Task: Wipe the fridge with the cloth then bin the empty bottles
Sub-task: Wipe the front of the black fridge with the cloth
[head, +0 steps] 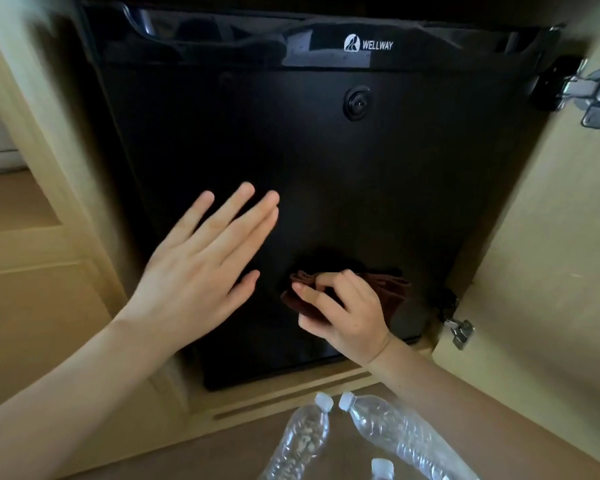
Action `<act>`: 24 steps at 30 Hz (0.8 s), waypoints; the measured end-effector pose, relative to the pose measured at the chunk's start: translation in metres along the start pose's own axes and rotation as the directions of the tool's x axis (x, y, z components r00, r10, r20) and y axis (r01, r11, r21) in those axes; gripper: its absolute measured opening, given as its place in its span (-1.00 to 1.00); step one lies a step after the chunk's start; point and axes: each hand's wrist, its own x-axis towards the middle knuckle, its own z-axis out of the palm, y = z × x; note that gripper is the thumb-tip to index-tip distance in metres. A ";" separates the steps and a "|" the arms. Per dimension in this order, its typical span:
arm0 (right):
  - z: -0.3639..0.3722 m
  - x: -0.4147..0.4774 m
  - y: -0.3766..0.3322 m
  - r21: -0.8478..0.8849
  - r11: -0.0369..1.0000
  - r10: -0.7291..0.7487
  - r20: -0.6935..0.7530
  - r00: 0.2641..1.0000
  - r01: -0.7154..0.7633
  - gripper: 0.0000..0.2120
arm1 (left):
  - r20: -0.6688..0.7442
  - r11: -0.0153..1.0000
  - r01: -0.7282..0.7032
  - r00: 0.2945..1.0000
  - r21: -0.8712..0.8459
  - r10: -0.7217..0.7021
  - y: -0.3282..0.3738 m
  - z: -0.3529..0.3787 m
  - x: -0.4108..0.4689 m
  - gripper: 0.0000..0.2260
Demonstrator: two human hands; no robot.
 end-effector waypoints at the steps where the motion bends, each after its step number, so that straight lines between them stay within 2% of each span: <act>1: -0.002 0.001 -0.003 0.039 0.998 0.050 0.004 0.999 -0.050 -0.73 | 0.036 1.000 -0.024 0.999 0.000 0.024 0.002 0.002 -0.007 -0.35; 5: -0.012 0.006 -0.026 0.229 0.919 0.326 0.015 0.945 -0.321 -0.76 | 0.078 0.998 -0.028 0.996 -0.060 0.033 0.006 0.004 -0.027 -0.43; 8: -0.019 0.005 -0.058 0.363 0.718 0.612 0.078 0.787 -0.595 -0.74 | 0.075 0.977 0.074 0.995 -0.200 -0.060 0.020 -0.003 -0.039 -0.55; 11: -0.029 0.005 -0.093 0.369 0.509 0.774 0.200 0.601 -0.778 -0.76 | 0.108 0.921 0.219 0.975 -0.323 -0.194 0.034 -0.019 -0.058 -0.66; 16: -0.060 0.015 -0.151 0.340 0.217 0.843 0.407 0.351 -0.915 -0.81 | 0.242 0.832 0.405 0.911 -0.380 -0.333 0.042 -0.066 -0.086 -0.74; 22: -0.135 0.079 -0.182 0.228 0.122 0.873 0.438 0.214 -0.966 -0.76 | 0.432 0.777 0.496 0.842 -0.387 -0.323 0.029 -0.153 -0.076 -0.74; 24: -0.171 0.123 -0.184 0.164 0.132 0.871 0.451 0.194 -0.978 -0.76 | 0.483 0.771 0.506 0.823 -0.386 -0.298 0.014 -0.196 -0.056 -0.75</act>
